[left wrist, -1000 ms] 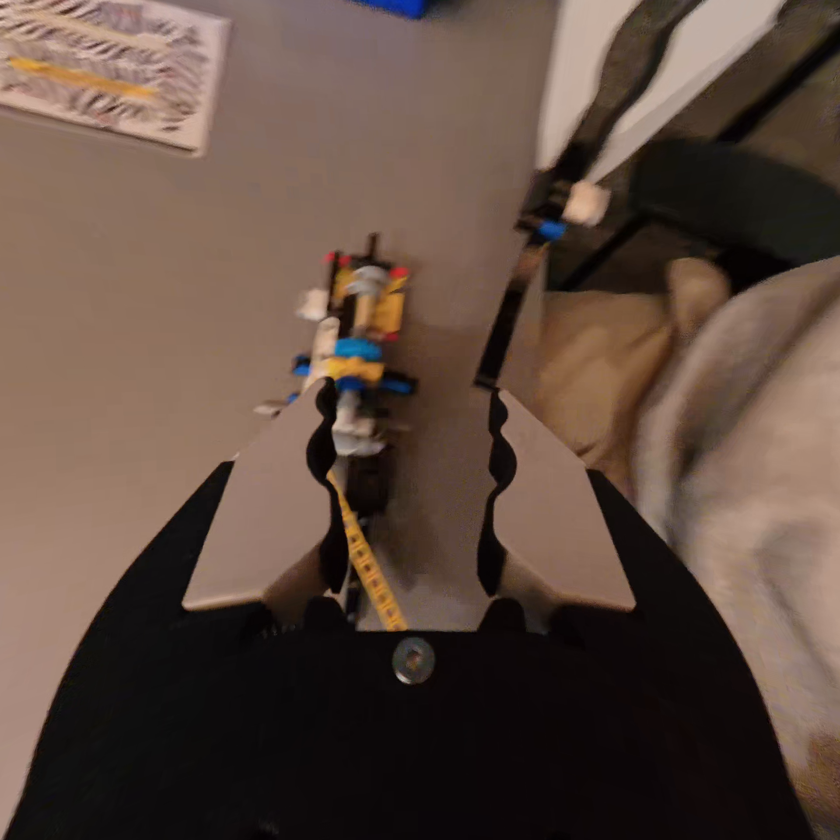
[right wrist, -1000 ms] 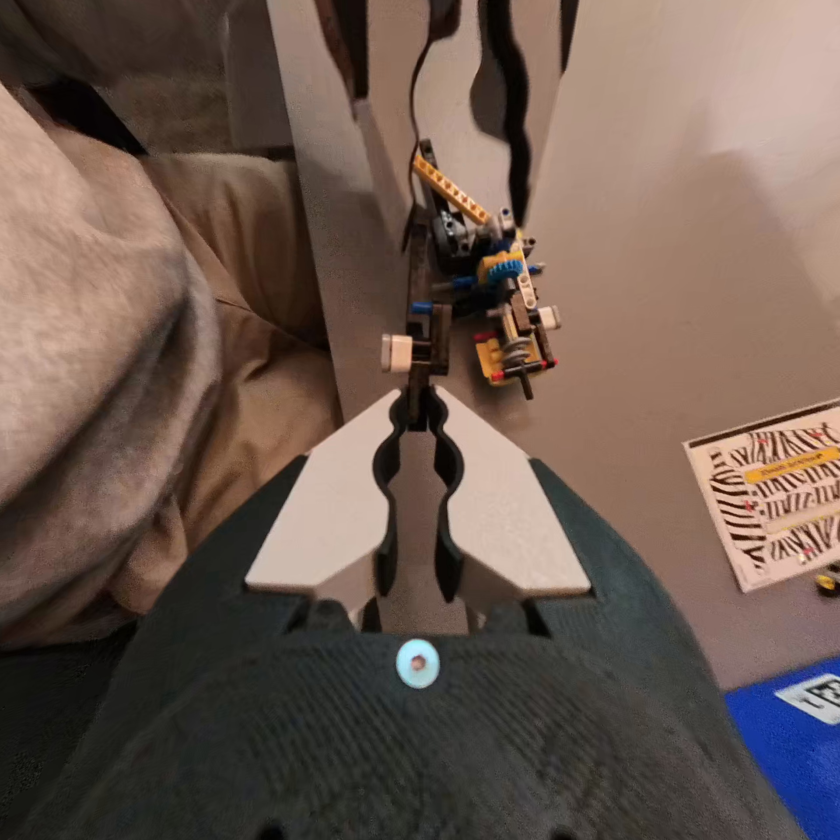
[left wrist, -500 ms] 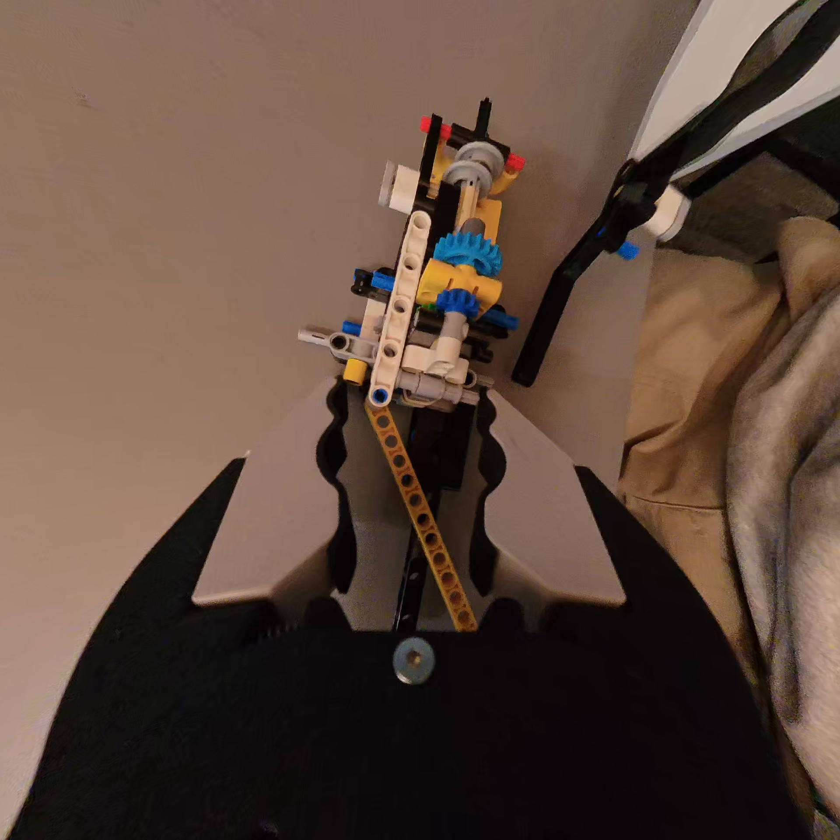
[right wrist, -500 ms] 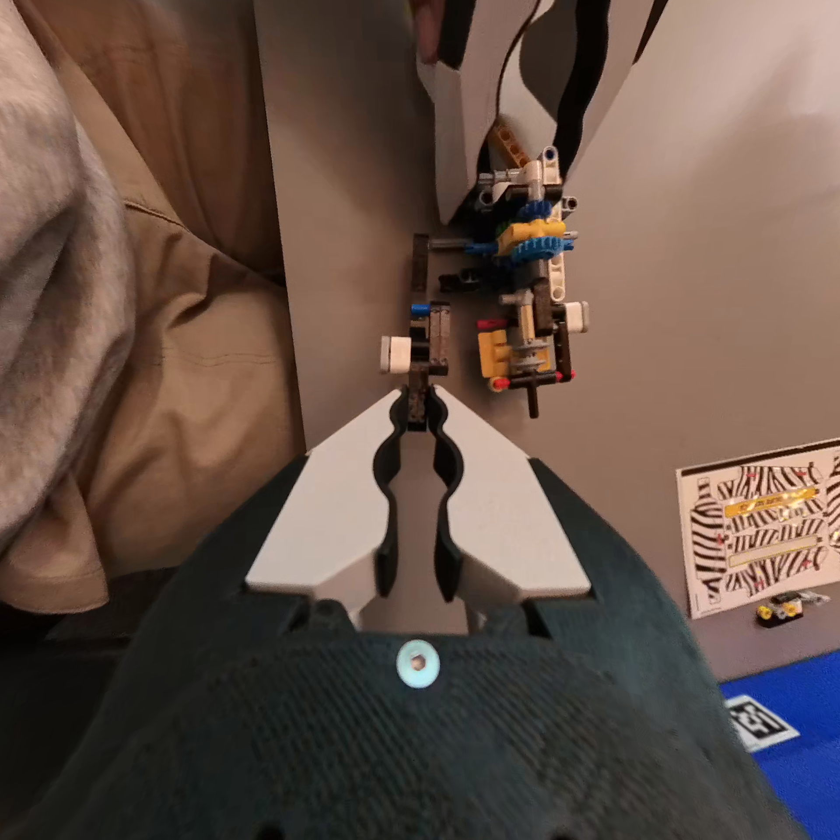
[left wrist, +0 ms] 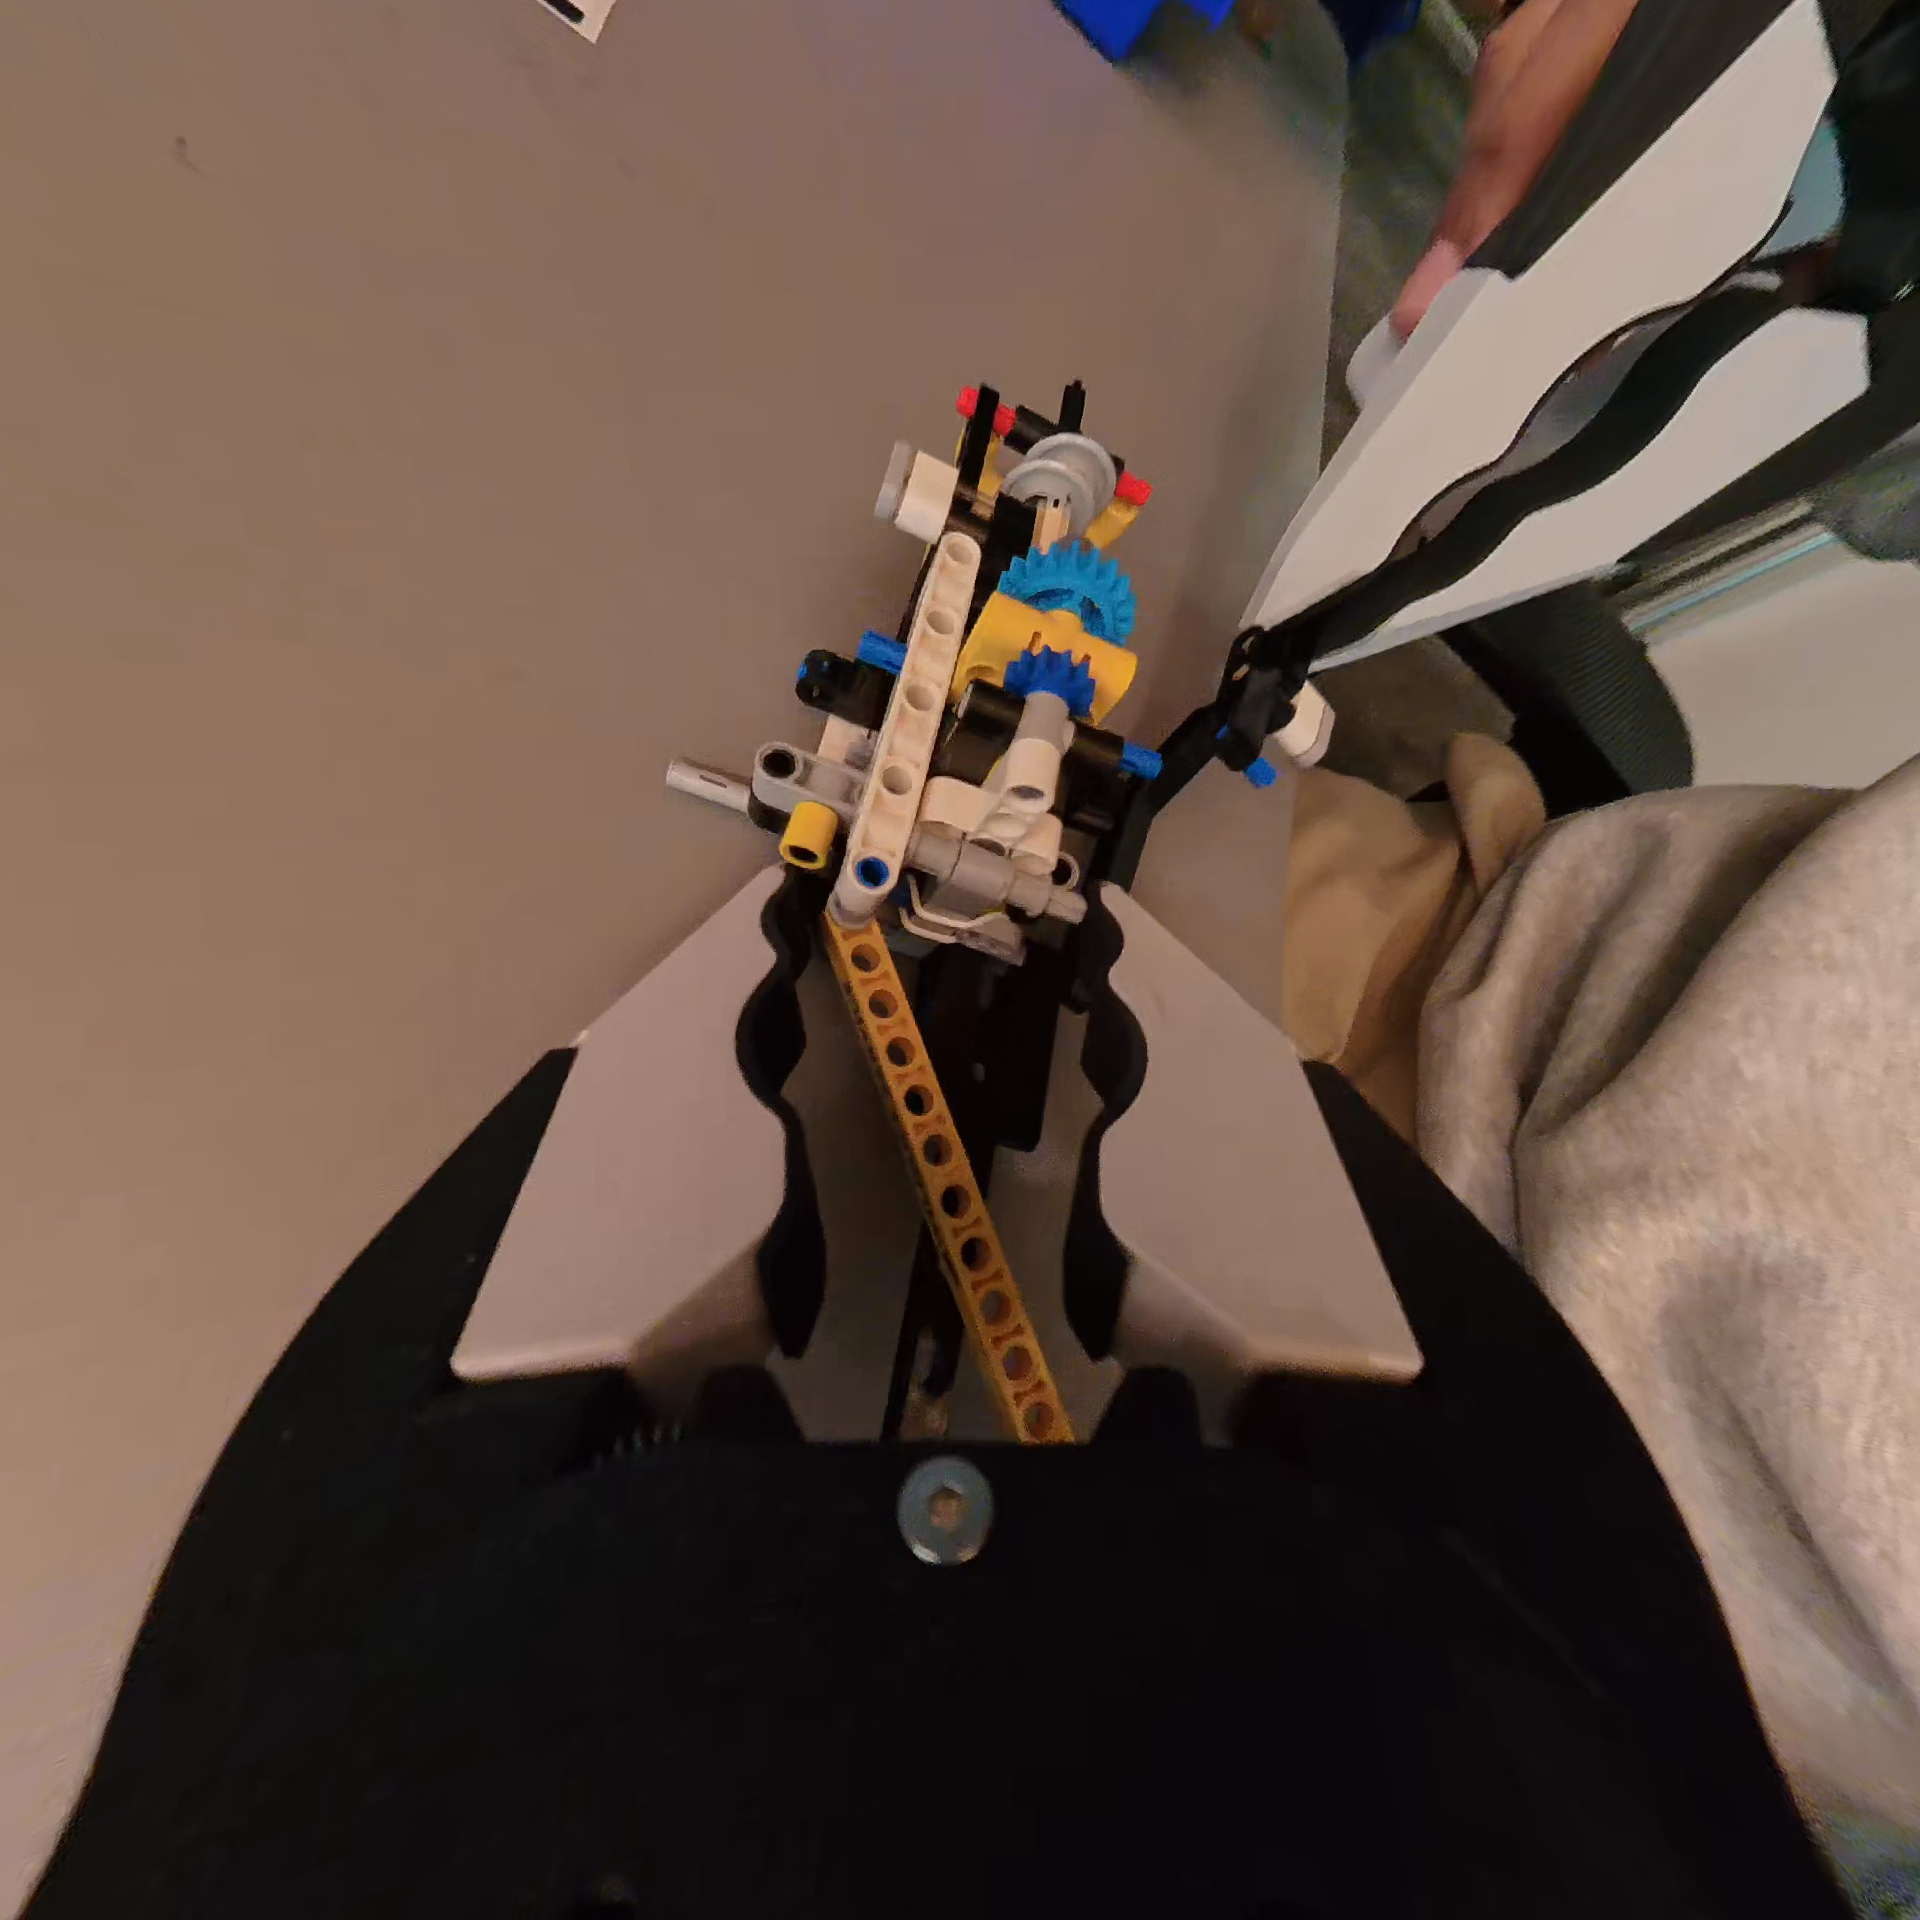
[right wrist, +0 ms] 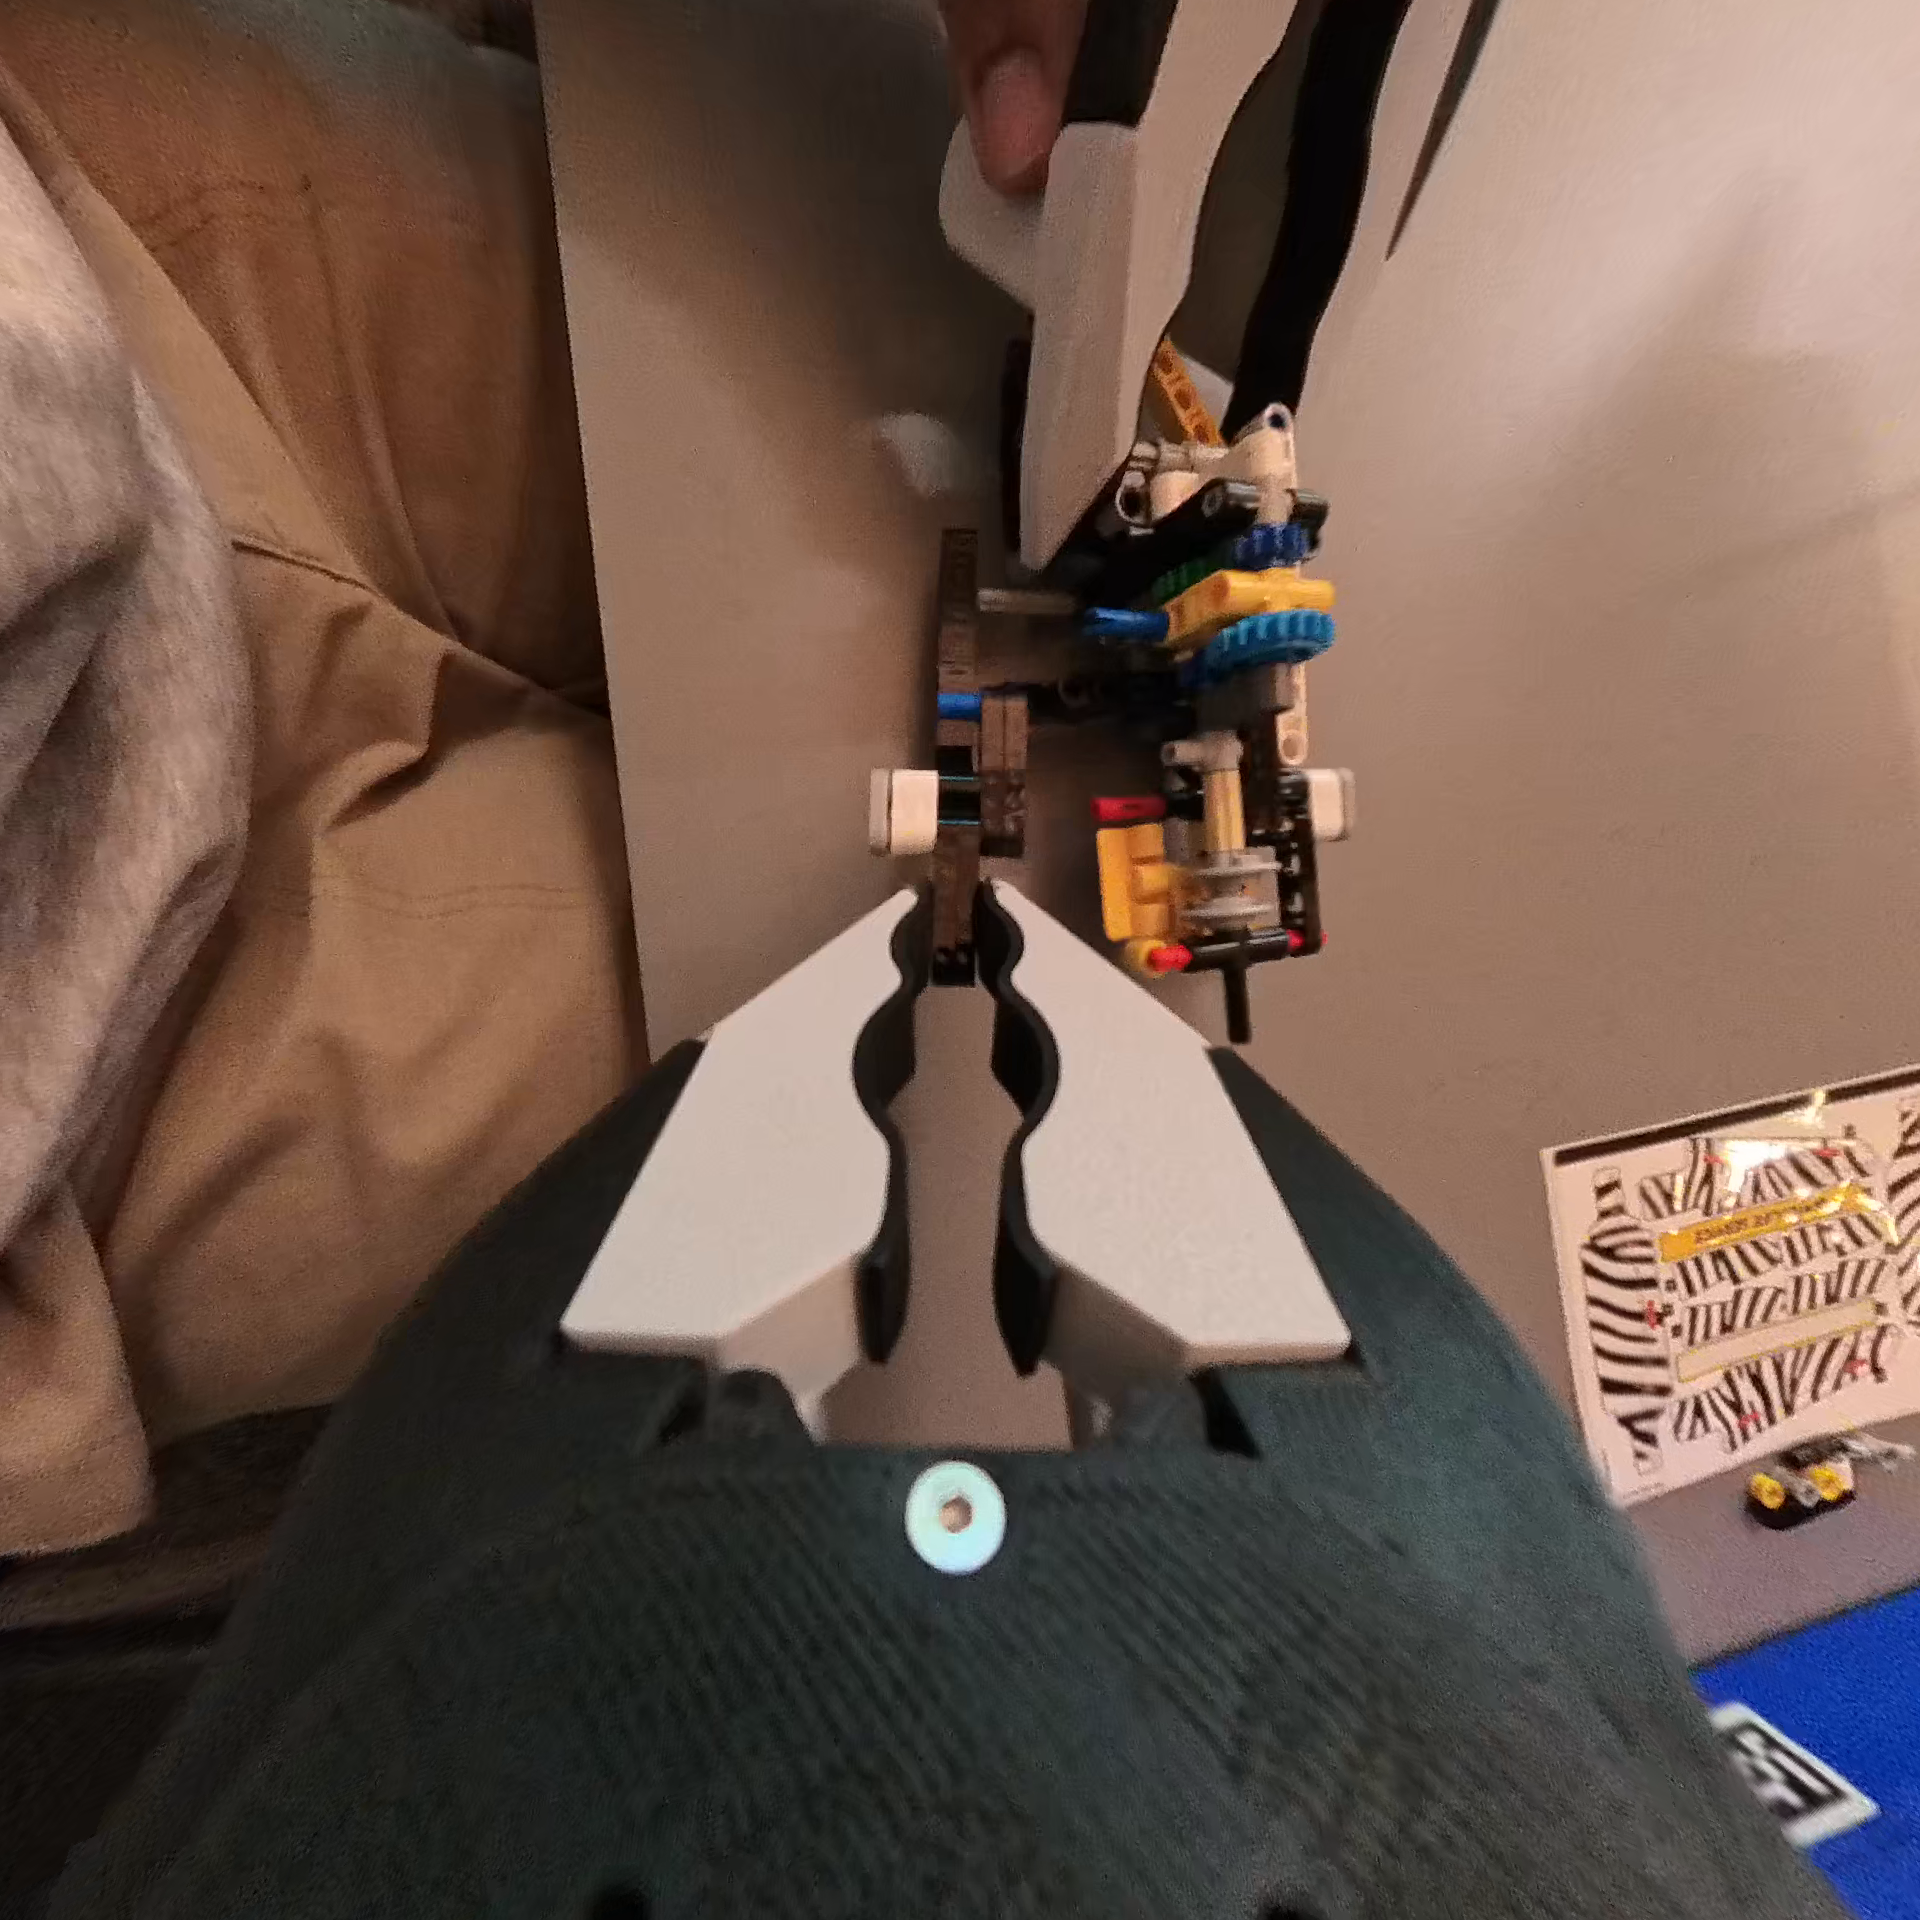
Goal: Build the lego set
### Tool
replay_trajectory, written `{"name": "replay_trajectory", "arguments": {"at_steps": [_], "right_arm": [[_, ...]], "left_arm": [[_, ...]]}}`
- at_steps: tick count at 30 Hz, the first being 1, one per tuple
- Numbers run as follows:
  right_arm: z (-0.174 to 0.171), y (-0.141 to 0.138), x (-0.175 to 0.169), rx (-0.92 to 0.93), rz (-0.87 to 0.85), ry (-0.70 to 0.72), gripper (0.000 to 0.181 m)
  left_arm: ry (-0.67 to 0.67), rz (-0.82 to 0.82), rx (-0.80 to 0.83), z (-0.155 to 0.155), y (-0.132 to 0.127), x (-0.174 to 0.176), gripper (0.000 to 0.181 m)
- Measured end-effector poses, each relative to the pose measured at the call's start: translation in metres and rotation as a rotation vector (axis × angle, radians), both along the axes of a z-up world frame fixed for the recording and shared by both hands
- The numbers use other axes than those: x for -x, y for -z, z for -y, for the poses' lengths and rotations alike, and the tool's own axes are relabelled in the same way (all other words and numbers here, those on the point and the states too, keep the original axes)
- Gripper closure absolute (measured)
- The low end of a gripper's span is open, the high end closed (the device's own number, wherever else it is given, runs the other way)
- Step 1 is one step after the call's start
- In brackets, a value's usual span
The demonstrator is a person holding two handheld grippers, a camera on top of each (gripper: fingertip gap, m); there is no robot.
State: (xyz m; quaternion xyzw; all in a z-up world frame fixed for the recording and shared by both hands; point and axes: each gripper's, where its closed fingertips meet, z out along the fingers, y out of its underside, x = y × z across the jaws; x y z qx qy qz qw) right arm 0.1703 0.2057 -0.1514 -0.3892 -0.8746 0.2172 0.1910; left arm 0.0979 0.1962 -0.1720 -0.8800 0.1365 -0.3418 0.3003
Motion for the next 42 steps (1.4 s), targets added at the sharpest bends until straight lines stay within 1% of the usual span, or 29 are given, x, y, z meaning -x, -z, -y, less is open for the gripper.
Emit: {"name": "replay_trajectory", "arguments": {"at_steps": [4, 7, 11, 15, 20, 24, 28, 31, 42], "right_arm": [[0.004, 0.002, 0.004, 0.072, -0.050, 0.062, 0.175], [0.003, 0.005, 0.001, 0.083, -0.084, 0.078, 0.175], [0.000, 0.007, 0.000, 0.119, -0.118, 0.086, 0.175], [-0.002, 0.014, -0.001, 0.090, -0.135, 0.075, 0.175], [-0.005, 0.018, -0.004, 0.024, -0.101, 0.066, 0.175], [-0.004, 0.010, -0.001, 0.025, -0.097, 0.062, 0.175], [-0.005, 0.010, 0.001, -0.001, -0.089, 0.028, 0.175], [-0.004, 0.012, 0.003, 0.022, -0.091, 0.016, 0.175], [-0.001, 0.015, 0.002, 0.100, -0.062, 0.059, 0.175]], "left_arm": [[-0.026, 0.053, 0.011, -0.002, -0.002, 0.000, 0.131], [-0.019, 0.063, 0.009, -0.002, -0.001, -0.001, 0.130], [-0.009, 0.057, 0.009, -0.001, 0.001, -0.002, 0.130], [-0.004, 0.033, 0.006, -0.001, 0.002, -0.003, 0.130], [-0.006, 0.039, 0.004, -0.001, 0.002, -0.003, 0.130], [-0.004, 0.048, 0.000, -0.001, 0.001, -0.002, 0.130], [0.005, 0.046, 0.000, 0.000, 0.002, -0.004, 0.130], [0.010, 0.043, -0.003, 0.001, 0.002, -0.004, 0.130], [0.073, -0.022, -0.048, 0.005, 0.004, -0.007, 0.129]]}}
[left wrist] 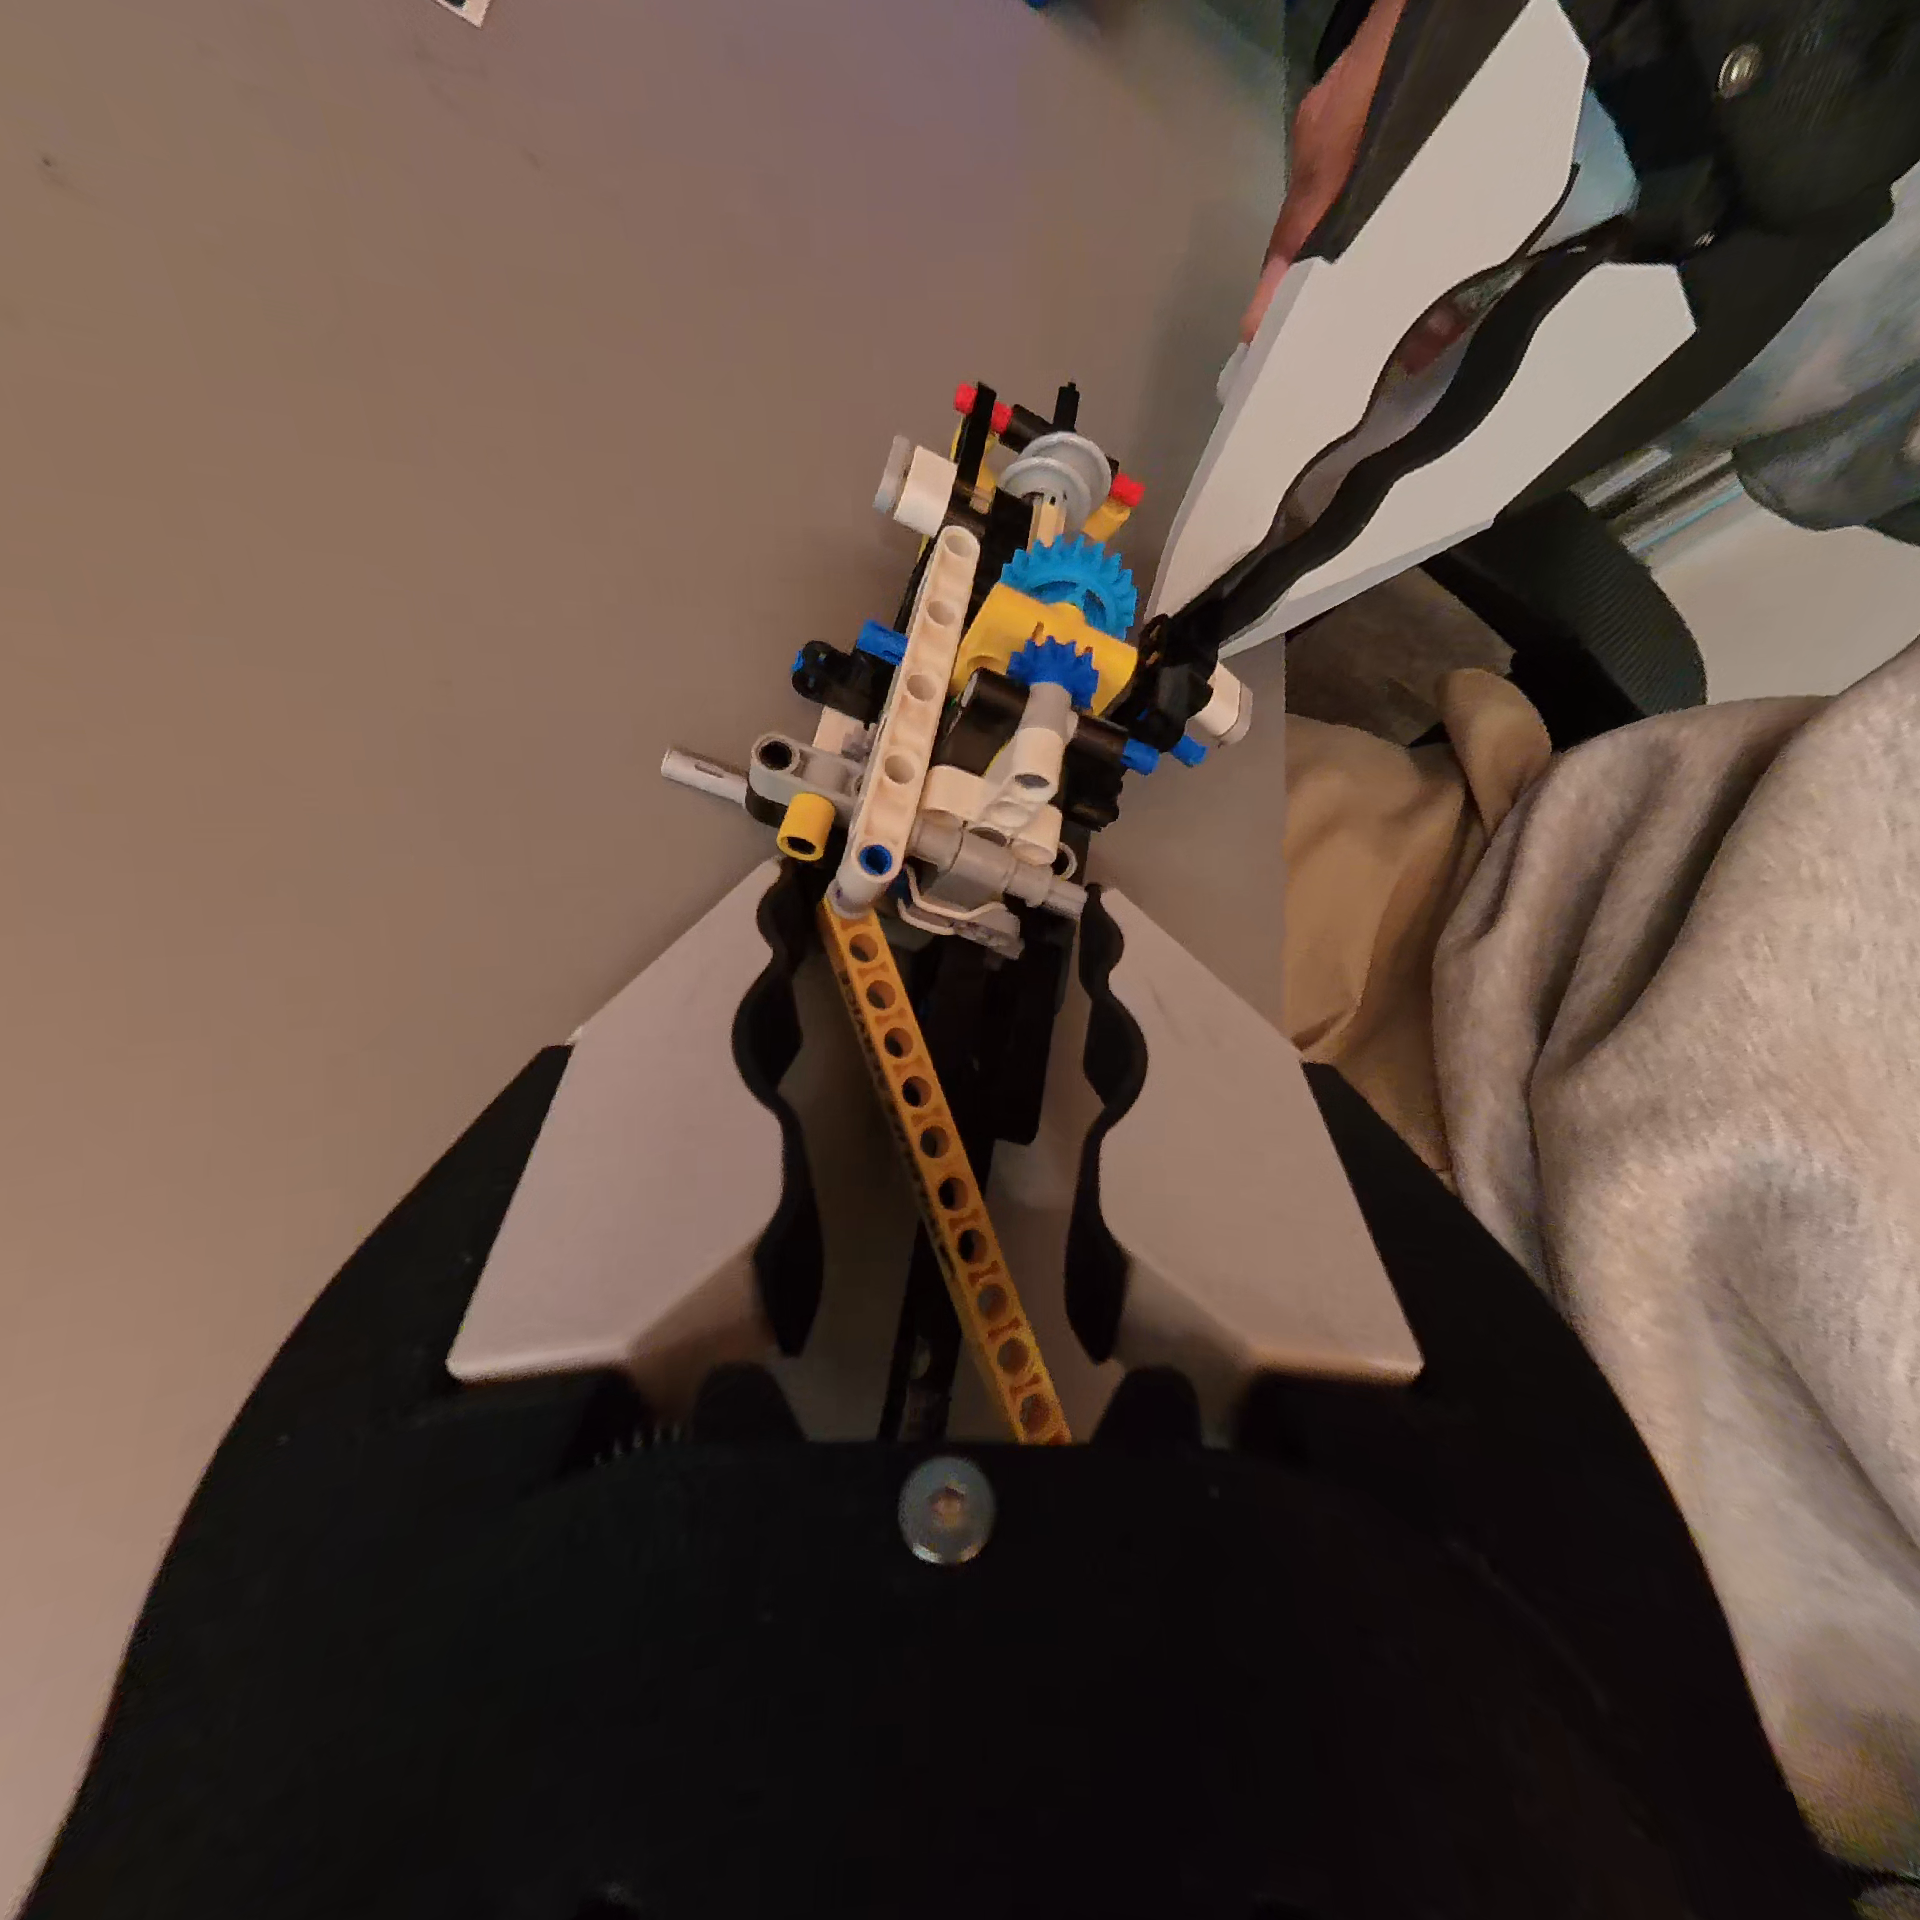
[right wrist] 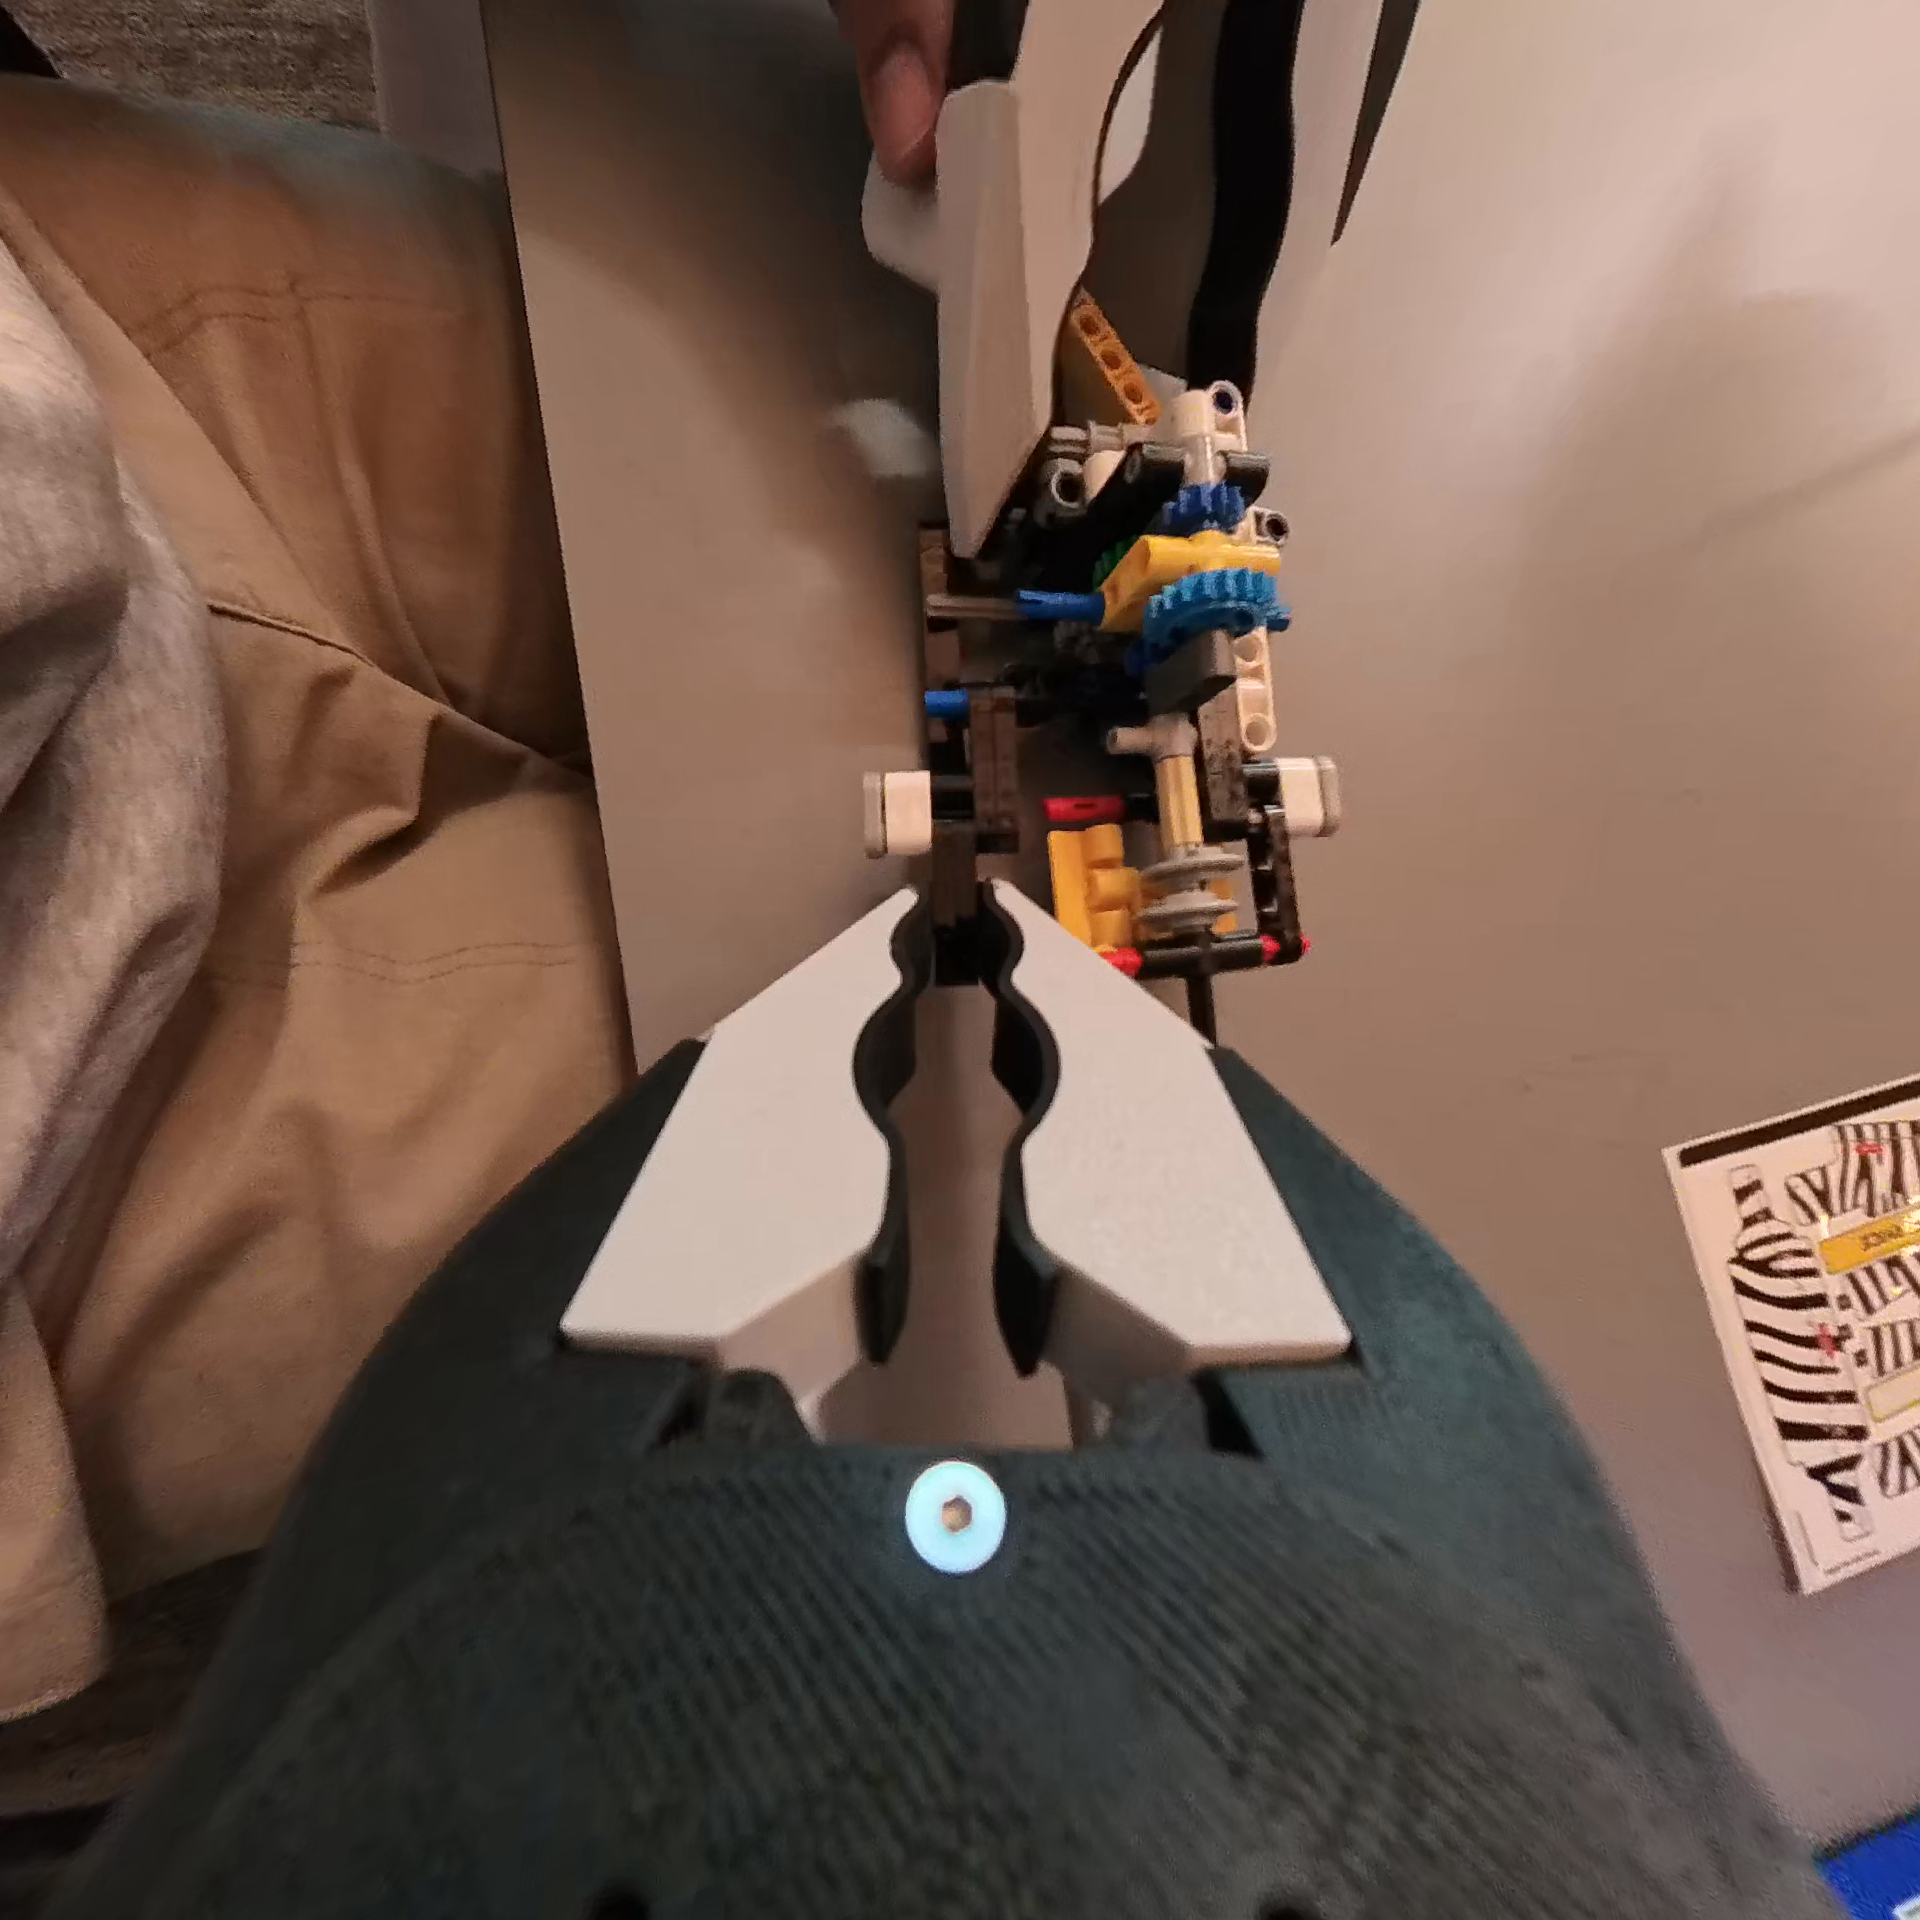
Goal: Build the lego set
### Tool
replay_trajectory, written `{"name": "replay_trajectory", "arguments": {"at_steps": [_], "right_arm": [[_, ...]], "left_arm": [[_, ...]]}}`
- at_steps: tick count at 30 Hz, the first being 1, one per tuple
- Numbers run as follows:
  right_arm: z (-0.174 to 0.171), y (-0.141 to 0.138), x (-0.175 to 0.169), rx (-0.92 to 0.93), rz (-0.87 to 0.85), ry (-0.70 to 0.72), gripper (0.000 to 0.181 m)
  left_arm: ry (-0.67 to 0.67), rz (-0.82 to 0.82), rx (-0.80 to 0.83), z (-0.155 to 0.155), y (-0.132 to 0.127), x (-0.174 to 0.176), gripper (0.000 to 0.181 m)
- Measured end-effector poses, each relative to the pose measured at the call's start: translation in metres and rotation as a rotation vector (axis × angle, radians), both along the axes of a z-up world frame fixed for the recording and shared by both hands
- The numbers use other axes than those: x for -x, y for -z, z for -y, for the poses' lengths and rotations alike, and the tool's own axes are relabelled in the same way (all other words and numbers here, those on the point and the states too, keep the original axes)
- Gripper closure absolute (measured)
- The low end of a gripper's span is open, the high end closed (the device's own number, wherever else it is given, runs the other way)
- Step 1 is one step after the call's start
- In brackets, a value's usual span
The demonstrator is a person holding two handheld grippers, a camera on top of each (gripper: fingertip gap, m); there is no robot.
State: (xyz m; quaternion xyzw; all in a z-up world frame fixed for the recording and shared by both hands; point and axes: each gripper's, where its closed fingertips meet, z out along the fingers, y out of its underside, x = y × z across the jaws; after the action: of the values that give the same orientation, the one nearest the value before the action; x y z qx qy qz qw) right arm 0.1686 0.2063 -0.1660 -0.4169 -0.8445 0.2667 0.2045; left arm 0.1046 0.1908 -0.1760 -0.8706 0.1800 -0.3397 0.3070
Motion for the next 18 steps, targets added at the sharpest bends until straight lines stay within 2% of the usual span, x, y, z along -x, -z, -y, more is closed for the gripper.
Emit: {"name": "replay_trajectory", "arguments": {"at_steps": [10, 18], "right_arm": [[0.001, 0.000, -0.001, 0.021, 0.020, 0.009, 0.175], [0.001, 0.000, 0.000, 0.042, 0.031, 0.017, 0.175]], "left_arm": [[0.036, -0.066, 0.000, 0.008, -0.001, 0.003, 0.124], [0.023, -0.127, 0.004, 0.009, 0.001, 0.011, 0.136]]}}
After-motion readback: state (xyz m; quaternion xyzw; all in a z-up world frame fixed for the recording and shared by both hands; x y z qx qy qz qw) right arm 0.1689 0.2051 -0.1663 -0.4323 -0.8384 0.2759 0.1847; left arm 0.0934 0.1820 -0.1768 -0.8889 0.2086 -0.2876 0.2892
